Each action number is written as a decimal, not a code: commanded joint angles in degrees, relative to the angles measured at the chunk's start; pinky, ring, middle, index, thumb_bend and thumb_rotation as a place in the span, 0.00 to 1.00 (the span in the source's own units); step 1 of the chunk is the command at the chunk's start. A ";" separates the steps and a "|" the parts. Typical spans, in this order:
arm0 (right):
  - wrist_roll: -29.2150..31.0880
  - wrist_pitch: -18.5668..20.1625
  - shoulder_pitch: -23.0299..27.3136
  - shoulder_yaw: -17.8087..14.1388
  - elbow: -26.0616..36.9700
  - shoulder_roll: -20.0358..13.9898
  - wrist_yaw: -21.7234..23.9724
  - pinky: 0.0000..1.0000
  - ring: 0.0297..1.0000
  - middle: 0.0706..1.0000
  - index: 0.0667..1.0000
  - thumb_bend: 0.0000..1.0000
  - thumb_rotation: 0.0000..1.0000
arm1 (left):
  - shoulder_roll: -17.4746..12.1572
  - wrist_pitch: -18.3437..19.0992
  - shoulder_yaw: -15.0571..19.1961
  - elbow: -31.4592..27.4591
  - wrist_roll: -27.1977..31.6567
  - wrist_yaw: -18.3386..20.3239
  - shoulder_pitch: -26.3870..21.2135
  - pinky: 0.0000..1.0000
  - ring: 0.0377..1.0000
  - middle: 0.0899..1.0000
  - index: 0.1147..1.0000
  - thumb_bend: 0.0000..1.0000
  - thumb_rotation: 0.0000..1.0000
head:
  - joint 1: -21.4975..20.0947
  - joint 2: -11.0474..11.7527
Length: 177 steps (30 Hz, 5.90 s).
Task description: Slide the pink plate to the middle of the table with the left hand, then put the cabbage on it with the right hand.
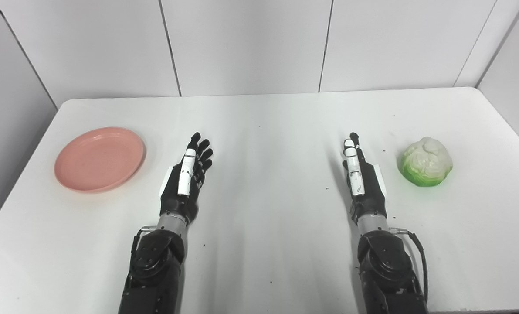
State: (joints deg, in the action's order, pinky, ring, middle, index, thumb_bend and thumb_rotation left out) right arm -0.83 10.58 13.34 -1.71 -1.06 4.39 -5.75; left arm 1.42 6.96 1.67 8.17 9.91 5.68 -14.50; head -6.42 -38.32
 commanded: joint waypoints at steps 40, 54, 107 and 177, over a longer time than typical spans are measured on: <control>7.06 -2.36 -0.04 -1.60 1.52 -5.37 6.32 1.00 1.00 1.00 1.00 0.16 1.00 | 7.09 -6.79 -3.51 8.39 -3.49 -3.01 -3.43 1.00 0.99 0.97 0.97 0.41 1.00 | 24.07 10.47; 7.20 -2.91 0.02 -1.85 1.36 -5.53 6.36 1.00 1.00 1.00 1.00 0.16 1.00 | 5.35 -5.90 -2.18 4.59 -2.09 -2.30 -4.13 0.98 0.95 0.96 0.96 0.43 1.00 | 24.40 9.84; 8.97 1.03 0.22 -1.72 3.91 -8.25 7.78 1.00 1.00 1.00 1.00 0.13 1.00 | -5.62 -7.94 18.62 -15.13 3.65 -13.79 -9.35 0.97 0.96 0.96 0.95 0.44 1.00 | 31.05 7.61; 9.23 3.97 0.18 -1.75 6.39 -8.12 7.37 1.00 1.00 1.00 1.00 0.12 1.00 | -21.27 -8.35 28.44 13.41 15.47 -11.65 -12.38 0.99 0.97 0.96 0.95 0.43 1.00 | 33.68 5.88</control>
State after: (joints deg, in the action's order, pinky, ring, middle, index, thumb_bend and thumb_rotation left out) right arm 8.27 14.76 12.10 -3.24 3.09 -3.82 1.49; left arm -17.26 0.90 30.07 22.33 25.78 -6.78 -24.13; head 27.33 -32.43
